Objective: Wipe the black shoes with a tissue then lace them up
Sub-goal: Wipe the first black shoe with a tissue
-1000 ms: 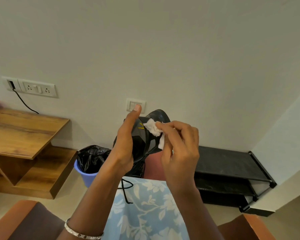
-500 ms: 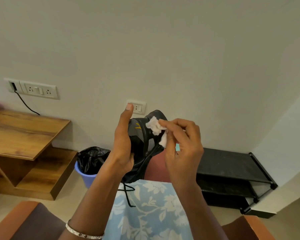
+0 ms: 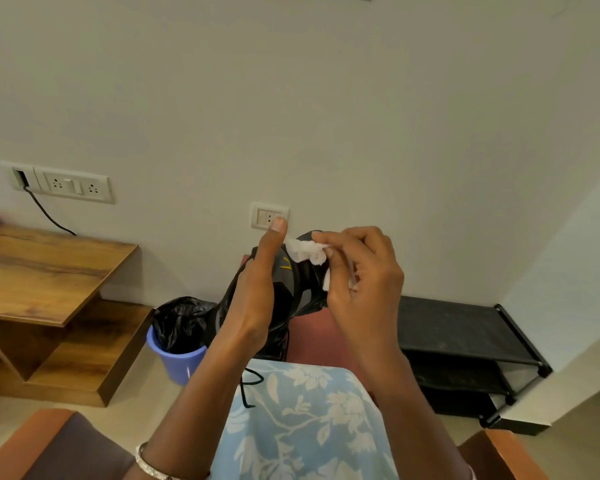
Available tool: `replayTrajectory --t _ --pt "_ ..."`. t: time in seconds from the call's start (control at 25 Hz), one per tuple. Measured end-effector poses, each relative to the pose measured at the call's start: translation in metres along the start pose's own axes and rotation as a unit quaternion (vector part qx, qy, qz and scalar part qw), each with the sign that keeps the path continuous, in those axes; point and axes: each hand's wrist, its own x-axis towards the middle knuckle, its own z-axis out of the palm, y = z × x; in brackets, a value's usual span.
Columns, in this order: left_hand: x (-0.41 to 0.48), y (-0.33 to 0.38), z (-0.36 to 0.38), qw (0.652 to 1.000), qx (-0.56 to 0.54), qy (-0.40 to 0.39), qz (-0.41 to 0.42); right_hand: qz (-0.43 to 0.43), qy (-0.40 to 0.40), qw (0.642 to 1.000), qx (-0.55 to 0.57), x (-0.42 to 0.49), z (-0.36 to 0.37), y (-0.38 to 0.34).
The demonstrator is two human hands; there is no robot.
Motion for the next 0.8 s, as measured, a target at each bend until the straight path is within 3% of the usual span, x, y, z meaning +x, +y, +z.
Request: replayTrajectory --t 0.12,0.36,0.6,0.8 --pt "-0.002 0.001 0.002 1.000 0.018 -0.003 0.007 0.034 -0.016 0.998 0.041 0.008 -0.005 0.004" --pt "0.002 -0.003 -0.004 0.998 0.023 0.051 -0.038 0.034 0.125 0.992 -0.006 -0.053 0.005 0.014" --pt "0.009 -0.009 -0.010 0.994 -0.024 0.090 -0.060 0.008 0.093 0.994 -0.058 -0.083 0.011 0.022" --pt "0.012 -0.022 -0.007 0.994 0.060 0.075 -0.050 -0.029 0.068 0.994 -0.080 -0.051 0.008 0.005"
